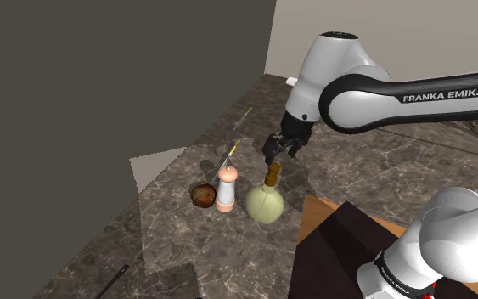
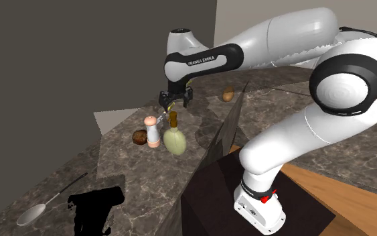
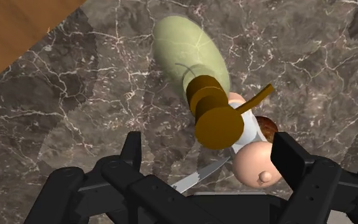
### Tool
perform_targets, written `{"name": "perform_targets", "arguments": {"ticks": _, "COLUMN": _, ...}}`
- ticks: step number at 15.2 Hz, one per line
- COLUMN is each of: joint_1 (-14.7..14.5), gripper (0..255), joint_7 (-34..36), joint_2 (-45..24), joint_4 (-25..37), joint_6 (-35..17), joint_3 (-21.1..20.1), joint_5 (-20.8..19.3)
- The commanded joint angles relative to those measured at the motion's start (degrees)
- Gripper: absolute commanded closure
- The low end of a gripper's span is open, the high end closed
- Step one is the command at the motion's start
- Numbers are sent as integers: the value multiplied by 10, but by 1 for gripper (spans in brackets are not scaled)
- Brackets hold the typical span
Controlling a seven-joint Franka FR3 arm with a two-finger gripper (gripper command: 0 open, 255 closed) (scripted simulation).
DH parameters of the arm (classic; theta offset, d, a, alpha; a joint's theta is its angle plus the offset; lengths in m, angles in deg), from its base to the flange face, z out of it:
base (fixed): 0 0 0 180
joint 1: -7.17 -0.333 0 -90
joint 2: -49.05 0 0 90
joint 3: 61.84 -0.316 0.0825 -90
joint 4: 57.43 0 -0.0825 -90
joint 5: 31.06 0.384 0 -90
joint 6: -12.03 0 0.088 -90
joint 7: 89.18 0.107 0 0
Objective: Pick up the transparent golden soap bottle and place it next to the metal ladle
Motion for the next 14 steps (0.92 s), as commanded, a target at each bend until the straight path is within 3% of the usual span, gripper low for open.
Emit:
{"name": "perform_targets", "arguments": {"ticks": 1, "joint_1": -3, "gripper": 0, "joint_7": 11, "joint_2": -20, "joint_4": 0, "joint_6": -22, "joint_3": -10, "joint_5": 5}}
{"name": "perform_targets", "arguments": {"ticks": 8, "joint_1": -1, "gripper": 0, "joint_7": 13, "joint_2": -48, "joint_4": -29, "joint_6": -79, "joint_3": -18, "joint_5": 5}}
{"name": "perform_targets", "arguments": {"ticks": 14, "joint_1": -1, "gripper": 0, "joint_7": 13, "joint_2": -48, "joint_4": -29, "joint_6": -79, "joint_3": -17, "joint_5": 5}}
